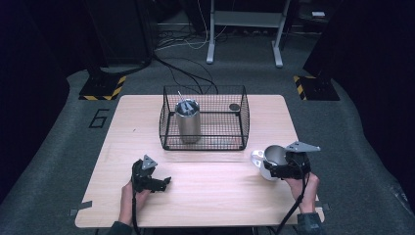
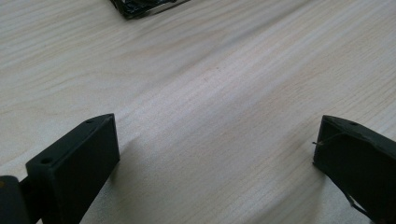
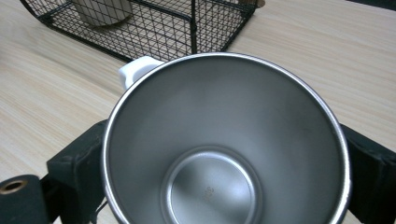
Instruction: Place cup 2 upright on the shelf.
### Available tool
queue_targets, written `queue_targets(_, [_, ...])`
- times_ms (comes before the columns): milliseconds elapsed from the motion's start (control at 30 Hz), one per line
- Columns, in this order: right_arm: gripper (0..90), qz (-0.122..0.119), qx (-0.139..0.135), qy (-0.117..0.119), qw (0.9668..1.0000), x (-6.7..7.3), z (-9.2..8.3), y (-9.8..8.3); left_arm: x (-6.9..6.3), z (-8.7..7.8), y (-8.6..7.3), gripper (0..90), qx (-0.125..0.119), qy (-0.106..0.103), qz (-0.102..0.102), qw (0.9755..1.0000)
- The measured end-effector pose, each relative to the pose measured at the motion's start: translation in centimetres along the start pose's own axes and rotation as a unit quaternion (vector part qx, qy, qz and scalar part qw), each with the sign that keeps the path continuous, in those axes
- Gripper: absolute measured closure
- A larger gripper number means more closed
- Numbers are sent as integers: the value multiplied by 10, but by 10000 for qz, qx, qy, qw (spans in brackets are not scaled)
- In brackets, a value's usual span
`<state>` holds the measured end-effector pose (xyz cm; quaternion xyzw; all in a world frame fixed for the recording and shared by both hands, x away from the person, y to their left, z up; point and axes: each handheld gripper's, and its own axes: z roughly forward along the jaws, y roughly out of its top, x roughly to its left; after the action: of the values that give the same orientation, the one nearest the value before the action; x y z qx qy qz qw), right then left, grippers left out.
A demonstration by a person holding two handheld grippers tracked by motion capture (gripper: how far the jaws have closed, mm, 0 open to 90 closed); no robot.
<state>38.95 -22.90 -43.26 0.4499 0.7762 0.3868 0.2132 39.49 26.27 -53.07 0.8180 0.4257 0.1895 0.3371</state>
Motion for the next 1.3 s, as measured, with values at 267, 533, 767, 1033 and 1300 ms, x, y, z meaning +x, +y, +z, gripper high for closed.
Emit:
queue_targets(267, [60, -90, -59, 82, 9999, 7, 0, 8, 0, 0, 0, 1, -1, -5, -6, 10000])
queue_targets(533, [60, -140, -36, 170, 9998, 14, 3, 17, 0, 0, 0, 0, -1, -4, -8, 10000])
queue_targets(767, [60, -217, -47, 299, 9993, 19, 6, 24, 1, 0, 0, 0, 10, 18, 26, 10000])
queue_targets(1033, [60, -319, -78, 410, 9986, 28, 10, 37, 0, 0, 0, 0, 7, 10, 14, 10000])
queue_targets(1300, [60, -379, -89, 512, 9979, 36, 14, 47, 0, 0, 0, 0, 8, 12, 18, 10000])
